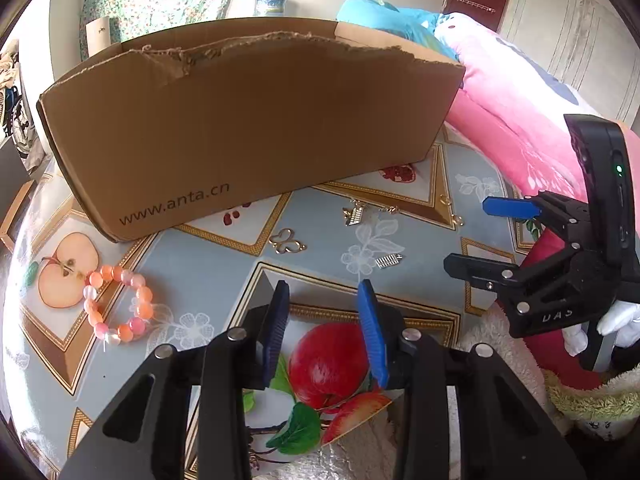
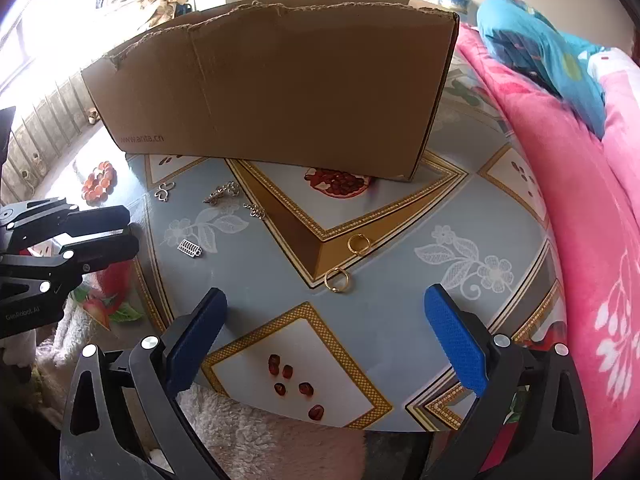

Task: Organize jewelry

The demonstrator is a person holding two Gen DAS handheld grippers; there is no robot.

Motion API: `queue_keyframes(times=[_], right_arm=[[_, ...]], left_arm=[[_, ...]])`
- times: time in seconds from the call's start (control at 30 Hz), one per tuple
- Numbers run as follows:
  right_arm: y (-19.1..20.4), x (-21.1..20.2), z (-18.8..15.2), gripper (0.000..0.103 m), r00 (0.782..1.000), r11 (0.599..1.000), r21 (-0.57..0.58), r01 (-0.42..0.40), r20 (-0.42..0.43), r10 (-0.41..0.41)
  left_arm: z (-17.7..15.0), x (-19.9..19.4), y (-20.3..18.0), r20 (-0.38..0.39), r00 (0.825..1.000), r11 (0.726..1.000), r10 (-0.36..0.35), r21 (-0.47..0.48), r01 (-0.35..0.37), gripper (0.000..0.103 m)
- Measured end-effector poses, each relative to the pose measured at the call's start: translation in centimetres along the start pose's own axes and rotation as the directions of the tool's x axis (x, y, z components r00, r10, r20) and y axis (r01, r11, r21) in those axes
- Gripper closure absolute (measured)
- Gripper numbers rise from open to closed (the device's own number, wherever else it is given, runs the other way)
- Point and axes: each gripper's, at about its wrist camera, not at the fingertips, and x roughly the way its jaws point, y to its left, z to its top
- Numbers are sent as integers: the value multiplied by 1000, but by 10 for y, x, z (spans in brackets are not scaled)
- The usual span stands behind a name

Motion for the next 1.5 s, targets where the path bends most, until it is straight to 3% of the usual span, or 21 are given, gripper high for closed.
queue_keyframes(times=[0.2, 0.27, 0.3, 0.37, 0.5, 0.63, 1.0, 1.27, 1.5], right_arm=[[-4, -9, -2, 10, 999, 999, 11, -44, 29, 44], [-10, -16, -2, 30, 994, 994, 61, -92, 56, 89], [-12, -19, -2, 32, 992, 990, 83, -111, 70, 106], [-16, -22, -2, 49, 990, 987, 106, -118, 87, 109], [-21, -21, -2, 57, 982, 971, 156, -180, 77, 170], [-24, -20, 2, 58, 975, 963, 158, -217, 79, 207], [-29, -15, 4, 58, 966, 947, 192, -256, 90, 243], [-32, -20, 3, 58, 961, 942, 202, -269, 114, 250], [-22, -27, 7, 58, 951, 939, 173, -296, 148, 272]], left_arm=[[2, 4, -10, 2, 1000, 999, 20, 47, -20, 69], [2, 4, -15, 7, 1000, 997, 19, 71, -19, 69], [1, 4, -18, 10, 1000, 996, 17, 90, -18, 69], [1, 5, -24, 16, 1000, 992, 12, 123, -14, 69], [4, 10, -36, 22, 1000, 982, 4, 189, -8, 69], [9, 18, -44, 24, 1000, 963, 5, 270, -11, 69], [19, 31, -52, -25, 999, 937, -31, 348, 38, 99], [18, 26, -47, -17, 999, 953, -29, 301, 33, 99], [19, 10, -29, 26, 1000, 978, 16, 208, -22, 99]])
